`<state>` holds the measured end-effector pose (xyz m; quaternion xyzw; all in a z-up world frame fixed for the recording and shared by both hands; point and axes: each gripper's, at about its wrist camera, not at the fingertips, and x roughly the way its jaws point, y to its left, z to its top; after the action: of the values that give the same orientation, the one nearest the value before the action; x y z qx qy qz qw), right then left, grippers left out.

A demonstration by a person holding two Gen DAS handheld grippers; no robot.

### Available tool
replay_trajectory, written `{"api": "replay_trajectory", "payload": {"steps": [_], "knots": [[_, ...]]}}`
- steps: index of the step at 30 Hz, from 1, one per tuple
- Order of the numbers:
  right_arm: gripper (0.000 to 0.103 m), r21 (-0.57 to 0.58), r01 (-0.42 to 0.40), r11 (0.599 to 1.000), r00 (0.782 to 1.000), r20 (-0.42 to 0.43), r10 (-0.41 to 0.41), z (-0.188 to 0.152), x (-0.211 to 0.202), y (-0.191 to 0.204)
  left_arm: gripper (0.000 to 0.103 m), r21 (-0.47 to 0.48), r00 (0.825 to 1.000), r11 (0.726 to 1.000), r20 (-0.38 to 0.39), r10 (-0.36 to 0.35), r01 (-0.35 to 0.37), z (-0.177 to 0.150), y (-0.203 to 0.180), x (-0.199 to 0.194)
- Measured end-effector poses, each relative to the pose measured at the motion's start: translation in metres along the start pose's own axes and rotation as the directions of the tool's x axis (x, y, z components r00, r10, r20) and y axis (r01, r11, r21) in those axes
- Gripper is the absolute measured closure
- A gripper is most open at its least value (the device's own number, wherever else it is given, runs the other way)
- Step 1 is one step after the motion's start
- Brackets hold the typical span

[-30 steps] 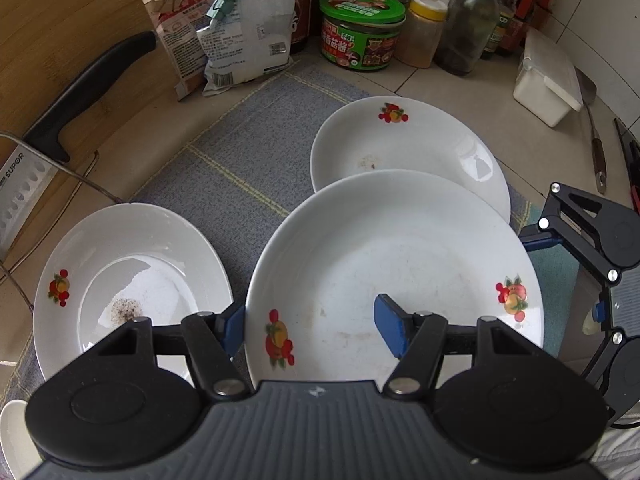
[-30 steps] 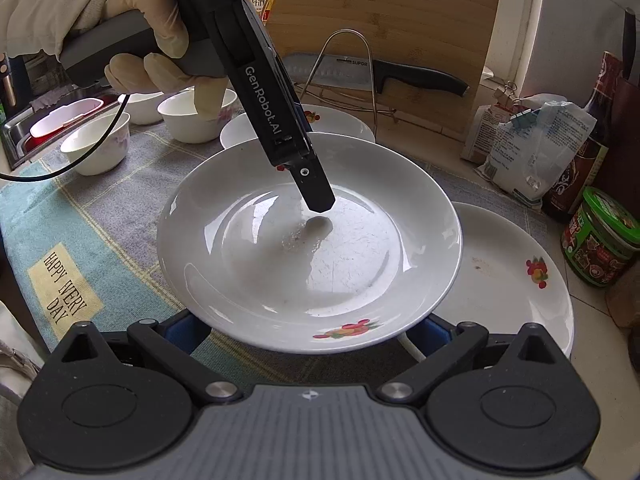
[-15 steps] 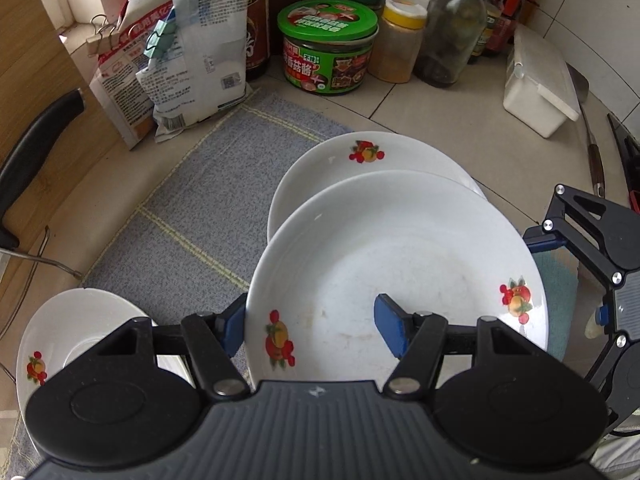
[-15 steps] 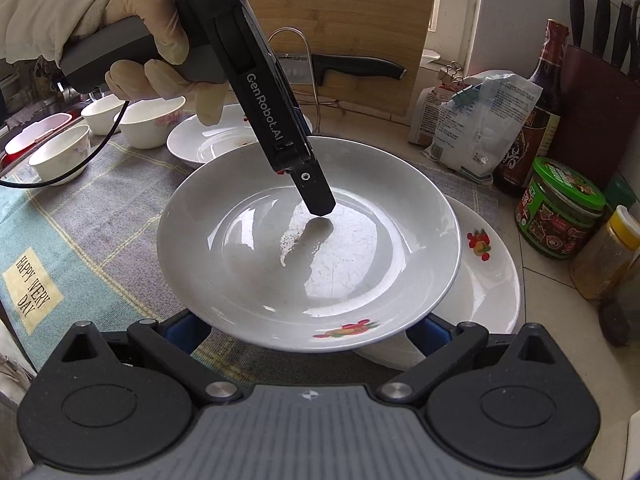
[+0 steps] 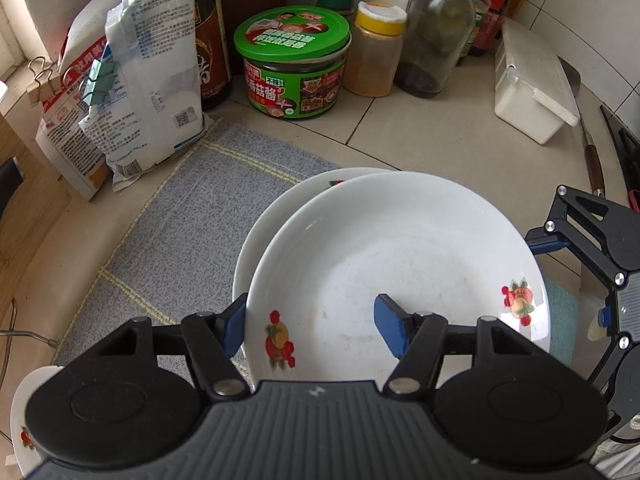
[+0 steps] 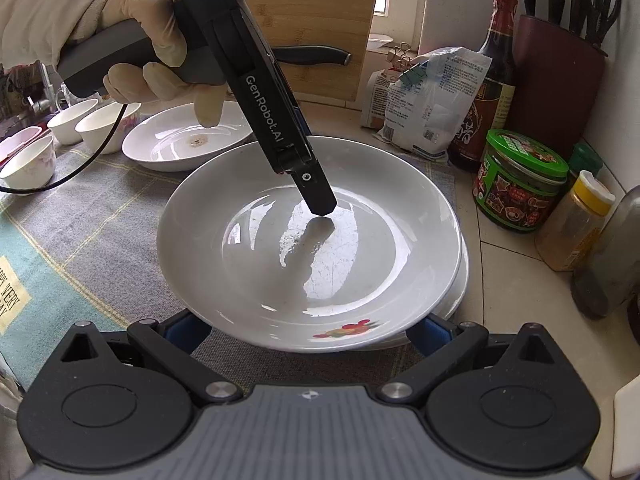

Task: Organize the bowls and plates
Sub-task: 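Set the large plate down on the placed plate and open the left gripper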

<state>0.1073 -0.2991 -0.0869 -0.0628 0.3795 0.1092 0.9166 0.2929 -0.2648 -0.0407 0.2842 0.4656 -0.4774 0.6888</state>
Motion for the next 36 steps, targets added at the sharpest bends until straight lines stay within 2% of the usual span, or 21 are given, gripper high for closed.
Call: {"api": "replay_trajectory", "payload": {"steps": [20, 36], "knots": [[0.000, 0.036, 0.035, 0.999, 0.999, -0.024, -0.034, 0.001, 0.003, -0.008, 0.038, 0.000, 1.000, 1.000, -0.002, -0.028, 0.028, 0.013, 0.005, 0.018], [0.000, 0.078, 0.060, 0.995, 0.996, -0.070, -0.054, 0.005, 0.003, -0.007, 0.038, 0.008, 1.000, 1.000, 0.000, -0.016, 0.016, 0.020, 0.002, 0.023]]}}
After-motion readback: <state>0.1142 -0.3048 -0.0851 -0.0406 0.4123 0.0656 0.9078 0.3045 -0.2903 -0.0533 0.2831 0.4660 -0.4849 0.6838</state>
